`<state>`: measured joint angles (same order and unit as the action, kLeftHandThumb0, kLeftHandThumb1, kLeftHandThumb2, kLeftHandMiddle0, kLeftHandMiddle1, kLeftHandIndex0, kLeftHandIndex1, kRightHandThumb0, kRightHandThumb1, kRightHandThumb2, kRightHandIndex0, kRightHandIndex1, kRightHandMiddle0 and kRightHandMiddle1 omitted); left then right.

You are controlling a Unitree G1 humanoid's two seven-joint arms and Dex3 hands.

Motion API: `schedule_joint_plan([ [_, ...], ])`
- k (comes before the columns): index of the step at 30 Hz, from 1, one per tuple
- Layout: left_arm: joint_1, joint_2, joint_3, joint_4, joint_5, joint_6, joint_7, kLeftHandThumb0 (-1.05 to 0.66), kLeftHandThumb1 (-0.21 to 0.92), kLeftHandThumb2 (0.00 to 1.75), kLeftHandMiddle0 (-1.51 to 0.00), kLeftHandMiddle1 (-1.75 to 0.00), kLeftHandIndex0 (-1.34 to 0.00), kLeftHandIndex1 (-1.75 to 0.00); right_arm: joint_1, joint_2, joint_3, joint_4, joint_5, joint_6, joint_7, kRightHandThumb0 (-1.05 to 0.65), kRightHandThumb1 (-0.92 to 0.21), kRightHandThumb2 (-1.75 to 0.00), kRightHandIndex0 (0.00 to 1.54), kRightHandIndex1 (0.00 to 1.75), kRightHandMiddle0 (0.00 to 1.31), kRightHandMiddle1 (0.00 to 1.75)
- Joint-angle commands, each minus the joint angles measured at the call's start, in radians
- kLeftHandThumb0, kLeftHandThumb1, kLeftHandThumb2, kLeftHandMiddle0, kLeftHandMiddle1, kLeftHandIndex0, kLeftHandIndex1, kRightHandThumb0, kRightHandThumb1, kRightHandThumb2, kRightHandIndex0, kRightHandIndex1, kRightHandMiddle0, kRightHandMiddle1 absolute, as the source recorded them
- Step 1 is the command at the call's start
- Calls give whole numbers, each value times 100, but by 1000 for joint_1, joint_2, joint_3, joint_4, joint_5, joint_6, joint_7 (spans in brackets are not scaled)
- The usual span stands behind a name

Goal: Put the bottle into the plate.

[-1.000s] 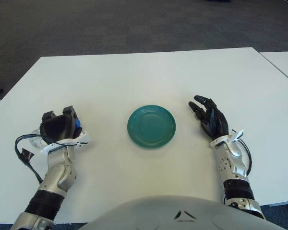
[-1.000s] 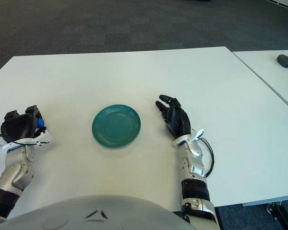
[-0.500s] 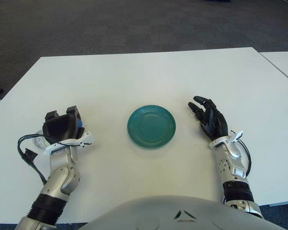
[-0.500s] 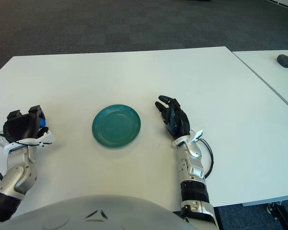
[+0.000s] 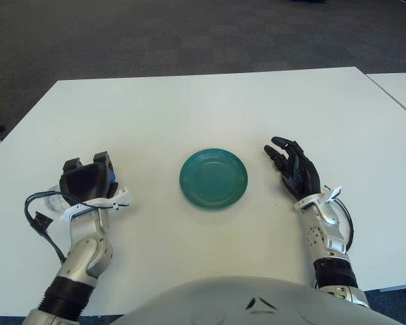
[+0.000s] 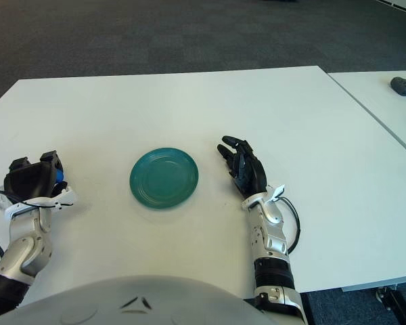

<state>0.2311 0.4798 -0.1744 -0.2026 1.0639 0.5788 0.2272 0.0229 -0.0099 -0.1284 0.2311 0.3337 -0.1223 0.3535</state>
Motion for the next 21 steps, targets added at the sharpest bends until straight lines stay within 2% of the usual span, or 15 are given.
schedule_joint_plan([
  [1, 10, 18, 39, -133, 80, 19, -21, -48, 28, 136, -116, -175, -64, -175, 34, 12, 11, 27, -10, 49, -20, -55, -91, -77, 49, 48, 24, 97],
  [11, -32, -18, 63, -173, 182, 23, -9, -48, 28, 135, -114, -175, -63, -175, 18, 11, -2, 92, 3, 32, -3, -55, -92, -85, 49, 48, 20, 96],
  [21, -38, -29, 80, -179, 218, -19, 18, -48, 28, 135, -114, -175, -63, -175, 15, 30, 4, 114, -4, -1, -2, -56, -92, -86, 48, 47, 17, 96],
])
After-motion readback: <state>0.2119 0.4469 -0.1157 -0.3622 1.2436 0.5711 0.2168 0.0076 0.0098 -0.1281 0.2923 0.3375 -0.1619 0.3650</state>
